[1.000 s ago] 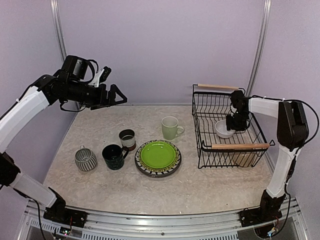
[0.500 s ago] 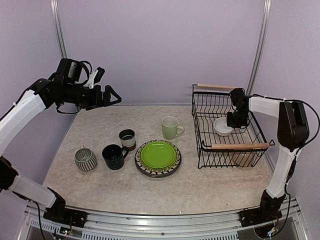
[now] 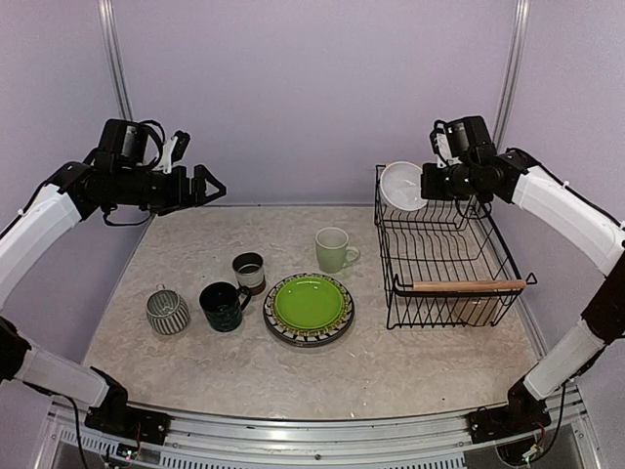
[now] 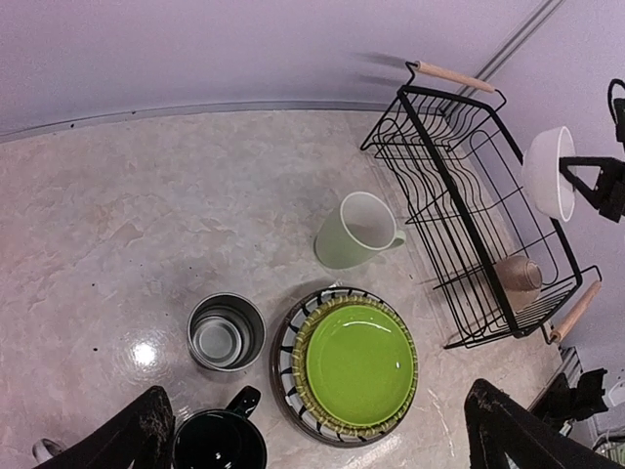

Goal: Unload the mixed dishes from the dish rack
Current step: Grab the bowl from the dish rack, then place the bowl on the dish rack.

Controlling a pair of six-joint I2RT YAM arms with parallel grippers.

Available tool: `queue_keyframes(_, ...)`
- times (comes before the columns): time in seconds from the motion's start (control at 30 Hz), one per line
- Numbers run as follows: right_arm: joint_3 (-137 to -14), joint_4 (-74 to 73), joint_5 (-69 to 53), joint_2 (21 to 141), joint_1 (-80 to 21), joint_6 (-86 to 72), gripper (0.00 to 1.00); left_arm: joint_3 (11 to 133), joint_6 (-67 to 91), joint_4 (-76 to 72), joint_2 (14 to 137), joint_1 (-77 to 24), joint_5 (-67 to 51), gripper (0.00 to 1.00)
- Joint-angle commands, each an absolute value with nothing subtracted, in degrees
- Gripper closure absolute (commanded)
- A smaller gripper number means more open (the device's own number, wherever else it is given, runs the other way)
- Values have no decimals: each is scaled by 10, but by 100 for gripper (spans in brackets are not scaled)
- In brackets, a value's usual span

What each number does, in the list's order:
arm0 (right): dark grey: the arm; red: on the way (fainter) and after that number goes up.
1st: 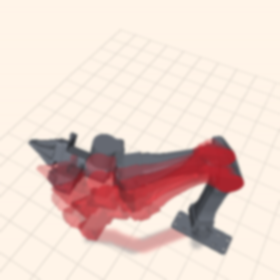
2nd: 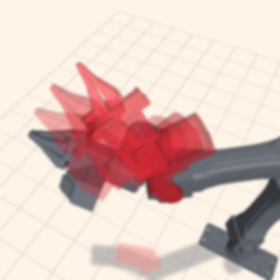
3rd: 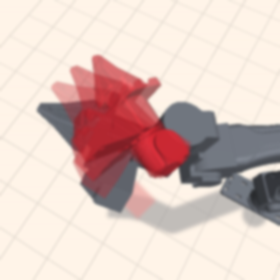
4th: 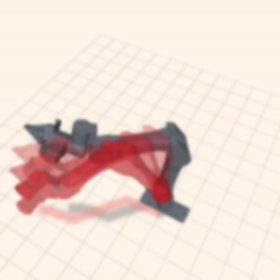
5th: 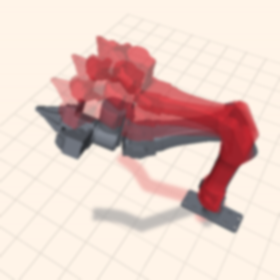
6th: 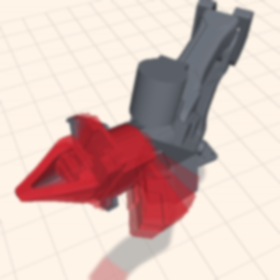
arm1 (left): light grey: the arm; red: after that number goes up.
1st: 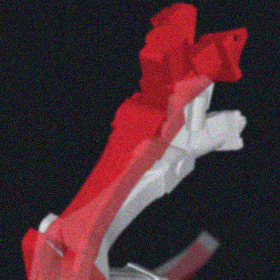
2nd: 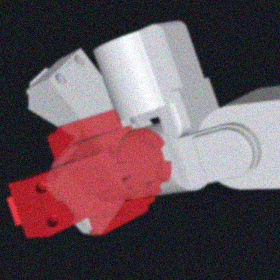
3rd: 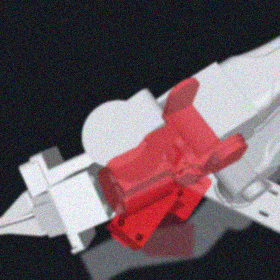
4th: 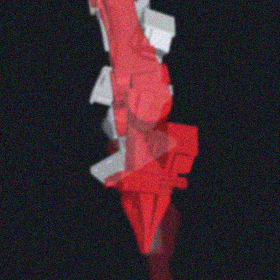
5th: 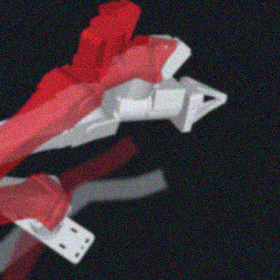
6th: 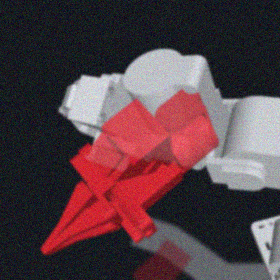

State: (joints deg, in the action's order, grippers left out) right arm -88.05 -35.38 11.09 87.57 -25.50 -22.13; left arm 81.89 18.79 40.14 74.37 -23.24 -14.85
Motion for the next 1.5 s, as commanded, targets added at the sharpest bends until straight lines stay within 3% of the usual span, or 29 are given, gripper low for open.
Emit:
queue_keyframes(0.0, -908, -348, 124, 874, -336, -214, 100, 793, 202, 361, 709, -215, -117, 1)
queue_keyframes(0.27, -1011, -371, 148, 984, -503, -198, 100, 745, 223, 313, 648, -180, -72, 1)
queue_keyframes(0.6, -1172, -423, 52, 1224, -629, -208, 100, 700, 239, 266, 580, -157, -31, 1)
queue_keyframes(0.87, -1209, -443, -10, 1321, -655, -220, 100, 700, 241, 267, 583, -152, -37, 1)
queue_keyframes(1.33, -1227, -444, -34, 1382, -660, -231, 99, 704, 245, 270, 600, -142, -53, 1)
queue_keyframes(1.47, -1229, -442, -33, 1386, -660, -230, 89, 704, 246, 269, 603, -139, -58, 1)
